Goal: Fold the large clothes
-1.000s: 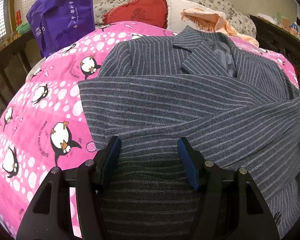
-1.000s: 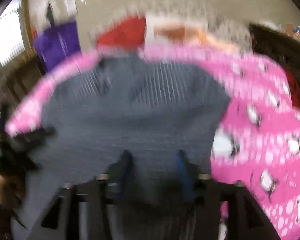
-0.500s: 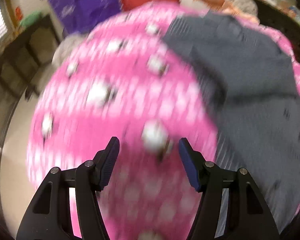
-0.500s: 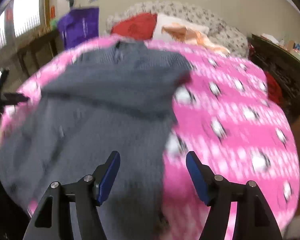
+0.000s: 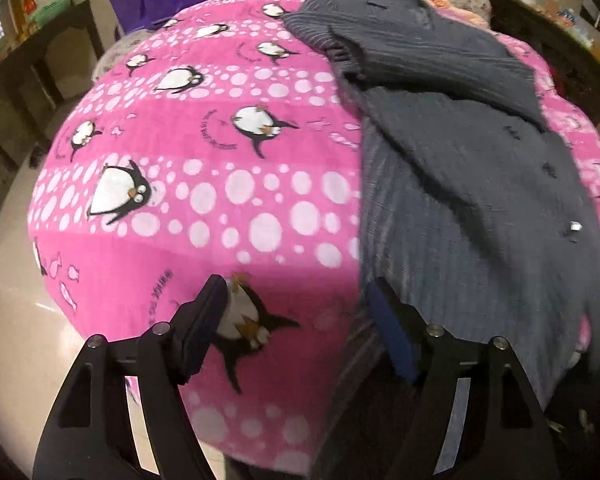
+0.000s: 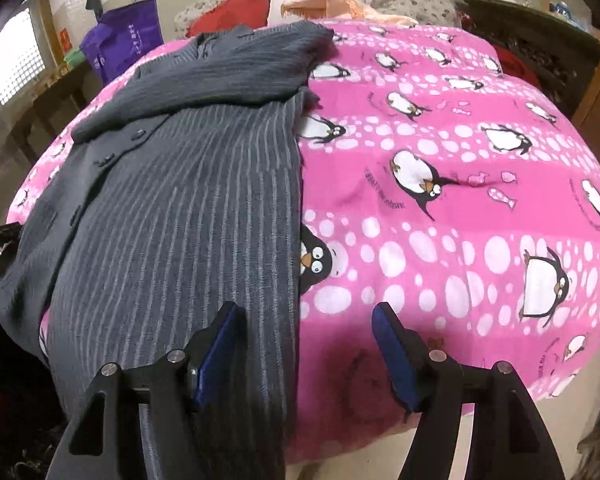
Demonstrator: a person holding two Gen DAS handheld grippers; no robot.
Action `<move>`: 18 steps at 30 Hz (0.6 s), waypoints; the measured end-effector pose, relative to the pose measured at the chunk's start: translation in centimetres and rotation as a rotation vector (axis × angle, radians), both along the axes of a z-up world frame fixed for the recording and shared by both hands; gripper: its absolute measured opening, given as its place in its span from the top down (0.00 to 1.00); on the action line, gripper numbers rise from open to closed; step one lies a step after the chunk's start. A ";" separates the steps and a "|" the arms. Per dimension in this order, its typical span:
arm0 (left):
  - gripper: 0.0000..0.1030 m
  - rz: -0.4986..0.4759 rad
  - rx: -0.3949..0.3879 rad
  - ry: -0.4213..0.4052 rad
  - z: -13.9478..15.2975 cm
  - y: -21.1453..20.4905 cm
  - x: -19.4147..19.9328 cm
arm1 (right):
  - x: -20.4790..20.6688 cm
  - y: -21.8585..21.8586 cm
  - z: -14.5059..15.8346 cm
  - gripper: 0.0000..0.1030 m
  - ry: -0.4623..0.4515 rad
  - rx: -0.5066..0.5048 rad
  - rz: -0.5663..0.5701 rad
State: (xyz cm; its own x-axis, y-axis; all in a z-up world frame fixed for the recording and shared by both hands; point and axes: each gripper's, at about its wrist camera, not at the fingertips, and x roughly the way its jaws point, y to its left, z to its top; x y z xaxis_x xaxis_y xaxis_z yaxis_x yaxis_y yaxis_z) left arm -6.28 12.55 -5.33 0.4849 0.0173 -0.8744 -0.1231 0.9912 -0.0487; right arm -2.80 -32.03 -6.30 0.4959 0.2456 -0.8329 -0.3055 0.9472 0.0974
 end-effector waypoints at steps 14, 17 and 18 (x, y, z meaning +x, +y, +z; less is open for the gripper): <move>0.29 -0.069 -0.064 -0.107 1.6 -0.6 -0.4 | -1.3 0.4 0.8 0.36 0.002 0.225 0.089; 0.29 -0.140 -0.031 -0.082 0.7 -1.7 0.5 | -0.6 0.3 -0.2 0.36 0.004 0.177 0.061; 0.29 -0.143 -0.010 -0.047 -0.2 -1.8 1.1 | -0.2 -0.3 -0.8 0.36 0.035 0.215 0.045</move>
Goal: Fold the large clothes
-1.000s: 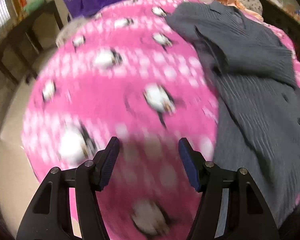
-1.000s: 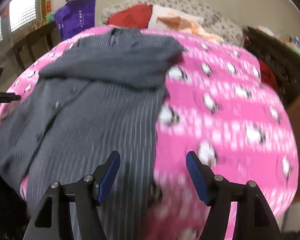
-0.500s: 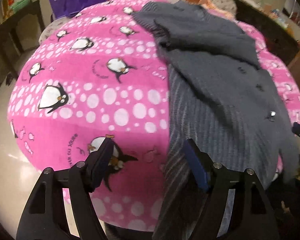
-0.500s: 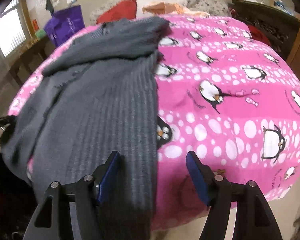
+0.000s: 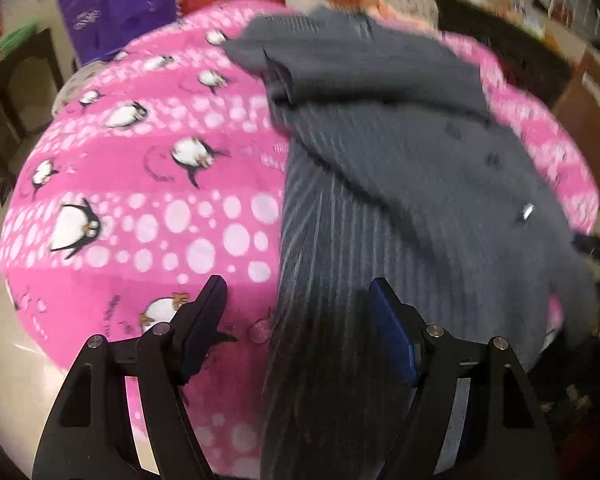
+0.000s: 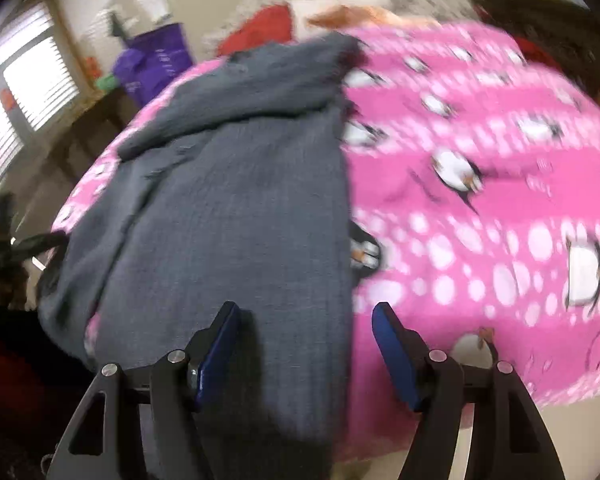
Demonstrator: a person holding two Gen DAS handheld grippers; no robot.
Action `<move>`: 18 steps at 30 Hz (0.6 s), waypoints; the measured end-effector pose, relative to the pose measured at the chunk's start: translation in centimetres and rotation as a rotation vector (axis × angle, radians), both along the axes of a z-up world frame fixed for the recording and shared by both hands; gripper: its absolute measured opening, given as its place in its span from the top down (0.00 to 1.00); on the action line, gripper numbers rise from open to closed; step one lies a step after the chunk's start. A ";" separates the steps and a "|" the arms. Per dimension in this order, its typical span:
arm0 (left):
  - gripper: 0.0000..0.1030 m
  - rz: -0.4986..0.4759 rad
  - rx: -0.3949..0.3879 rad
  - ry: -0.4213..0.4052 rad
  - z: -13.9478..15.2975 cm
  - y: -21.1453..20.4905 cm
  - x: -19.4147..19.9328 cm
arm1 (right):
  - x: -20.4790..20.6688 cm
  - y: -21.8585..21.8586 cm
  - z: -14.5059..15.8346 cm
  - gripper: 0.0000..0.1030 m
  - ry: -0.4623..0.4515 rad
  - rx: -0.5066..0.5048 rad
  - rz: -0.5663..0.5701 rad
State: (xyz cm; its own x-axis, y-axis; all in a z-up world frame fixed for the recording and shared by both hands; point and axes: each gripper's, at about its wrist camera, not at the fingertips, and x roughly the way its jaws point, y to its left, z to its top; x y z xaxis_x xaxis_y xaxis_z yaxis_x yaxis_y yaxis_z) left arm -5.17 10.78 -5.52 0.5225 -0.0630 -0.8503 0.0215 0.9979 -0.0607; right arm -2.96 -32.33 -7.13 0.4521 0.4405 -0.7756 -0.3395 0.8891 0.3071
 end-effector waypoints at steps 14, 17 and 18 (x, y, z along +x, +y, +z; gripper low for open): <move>0.12 -0.222 -0.267 0.106 -0.8 -0.7 -0.1 | -1.2 1.0 -0.2 0.44 0.064 0.259 0.224; 0.13 -0.260 -0.264 0.112 -0.8 -0.8 0.4 | -0.2 0.2 -0.9 0.46 0.064 0.206 0.141; 0.13 -0.243 -0.275 0.110 -0.9 -0.4 0.6 | 0.1 -0.2 -1.2 0.46 0.095 0.280 0.125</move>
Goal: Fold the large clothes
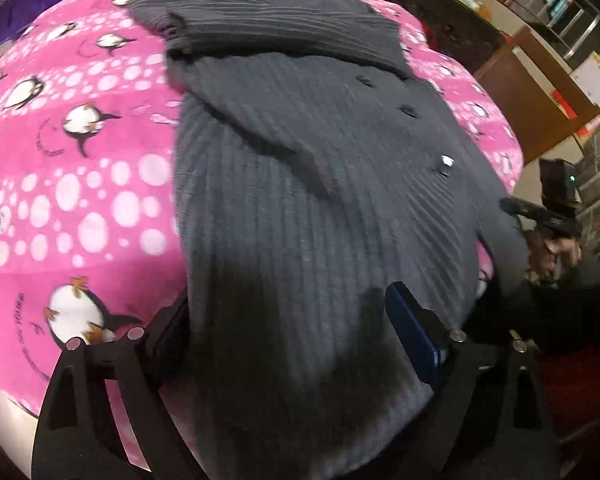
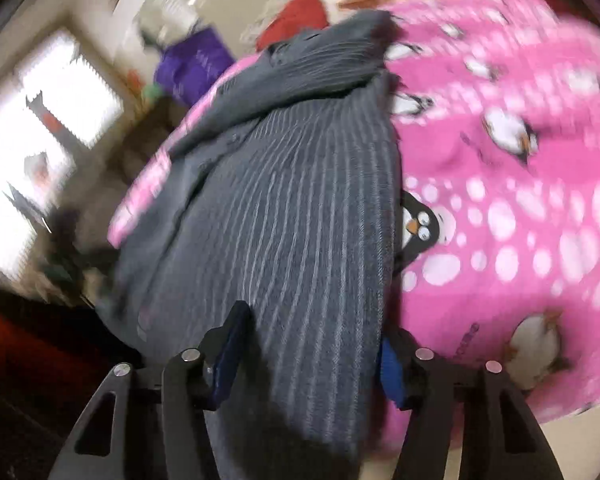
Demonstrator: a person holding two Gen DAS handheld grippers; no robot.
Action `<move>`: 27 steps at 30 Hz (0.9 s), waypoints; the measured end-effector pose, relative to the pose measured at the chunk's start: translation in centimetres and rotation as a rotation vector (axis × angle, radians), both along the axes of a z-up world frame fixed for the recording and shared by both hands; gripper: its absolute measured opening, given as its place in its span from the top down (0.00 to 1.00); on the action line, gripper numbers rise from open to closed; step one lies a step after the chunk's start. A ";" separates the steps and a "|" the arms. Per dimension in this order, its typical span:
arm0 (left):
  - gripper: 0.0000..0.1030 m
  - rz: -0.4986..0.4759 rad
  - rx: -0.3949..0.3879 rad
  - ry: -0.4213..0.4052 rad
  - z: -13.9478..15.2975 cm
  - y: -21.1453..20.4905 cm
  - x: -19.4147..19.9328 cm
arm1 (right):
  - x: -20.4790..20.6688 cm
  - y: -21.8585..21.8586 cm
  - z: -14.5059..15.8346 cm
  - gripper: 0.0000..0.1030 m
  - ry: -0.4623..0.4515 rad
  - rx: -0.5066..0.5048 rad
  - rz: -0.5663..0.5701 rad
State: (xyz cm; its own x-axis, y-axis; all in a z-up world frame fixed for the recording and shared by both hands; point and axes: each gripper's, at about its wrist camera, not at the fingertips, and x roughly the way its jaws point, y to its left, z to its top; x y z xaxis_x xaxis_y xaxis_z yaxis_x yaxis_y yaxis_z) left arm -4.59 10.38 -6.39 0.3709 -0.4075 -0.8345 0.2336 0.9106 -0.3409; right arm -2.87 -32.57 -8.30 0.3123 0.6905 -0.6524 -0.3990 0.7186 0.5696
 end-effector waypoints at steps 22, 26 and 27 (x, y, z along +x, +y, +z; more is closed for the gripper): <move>0.87 0.057 0.086 -0.078 0.4 -1.3 -1.5 | -0.7 2.9 2.0 0.70 -0.152 0.068 0.081; 0.68 0.053 0.047 -0.028 -0.4 -1.0 -0.6 | -0.4 2.9 0.8 0.64 -0.144 0.046 0.045; 0.65 0.042 0.035 -0.028 -0.3 -1.0 -0.6 | -0.3 3.2 0.4 0.62 -0.139 0.026 0.039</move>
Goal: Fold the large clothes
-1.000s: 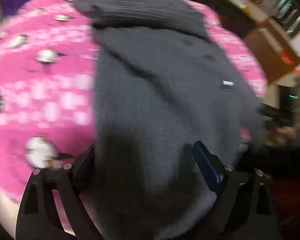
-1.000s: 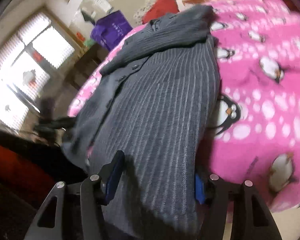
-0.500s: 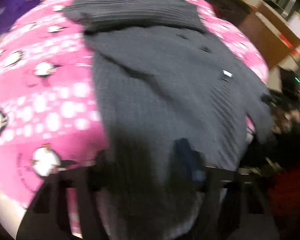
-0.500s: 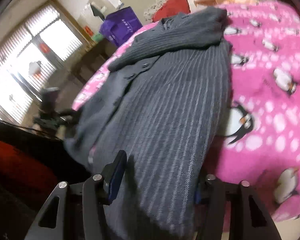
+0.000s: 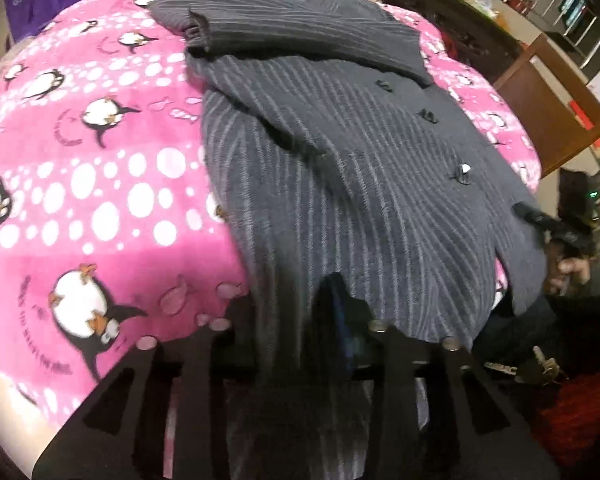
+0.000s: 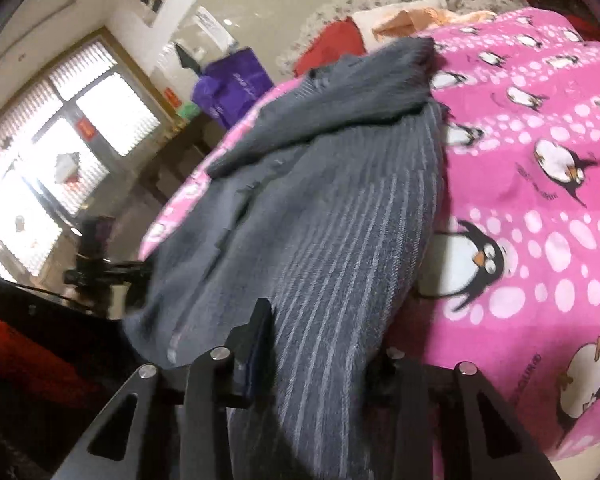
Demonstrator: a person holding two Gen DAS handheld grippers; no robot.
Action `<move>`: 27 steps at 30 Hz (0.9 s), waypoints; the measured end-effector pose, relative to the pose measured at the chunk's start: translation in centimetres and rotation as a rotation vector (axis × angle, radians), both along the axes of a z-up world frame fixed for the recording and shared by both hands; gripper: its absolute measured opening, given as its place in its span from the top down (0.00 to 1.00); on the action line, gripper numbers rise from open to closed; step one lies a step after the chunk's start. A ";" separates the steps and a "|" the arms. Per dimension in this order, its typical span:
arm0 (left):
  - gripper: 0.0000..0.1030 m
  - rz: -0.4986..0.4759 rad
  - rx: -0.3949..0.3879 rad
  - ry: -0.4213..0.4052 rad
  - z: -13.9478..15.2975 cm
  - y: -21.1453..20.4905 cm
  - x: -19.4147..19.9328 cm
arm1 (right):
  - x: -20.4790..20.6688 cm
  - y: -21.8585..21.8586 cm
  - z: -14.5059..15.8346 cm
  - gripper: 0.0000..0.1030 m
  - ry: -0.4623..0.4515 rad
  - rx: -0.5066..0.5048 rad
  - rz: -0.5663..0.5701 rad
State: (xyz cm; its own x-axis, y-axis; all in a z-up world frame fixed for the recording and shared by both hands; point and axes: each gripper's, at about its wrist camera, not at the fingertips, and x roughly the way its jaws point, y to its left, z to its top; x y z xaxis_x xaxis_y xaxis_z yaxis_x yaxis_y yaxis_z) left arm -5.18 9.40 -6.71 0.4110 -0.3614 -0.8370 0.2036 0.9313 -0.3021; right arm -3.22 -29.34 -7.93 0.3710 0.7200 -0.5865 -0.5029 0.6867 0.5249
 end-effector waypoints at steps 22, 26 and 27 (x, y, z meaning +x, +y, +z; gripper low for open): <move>0.37 -0.061 -0.080 -0.082 -0.4 -0.8 -1.3 | -1.3 -0.1 2.0 0.66 -0.033 0.027 0.027; 0.74 -0.016 -0.016 -0.065 0.3 -1.2 -0.7 | -0.7 0.8 1.2 0.78 -0.010 -0.027 0.060; 0.89 0.020 -0.005 -0.060 0.4 -0.7 -0.6 | -0.6 0.7 1.4 0.81 -0.019 -0.019 0.060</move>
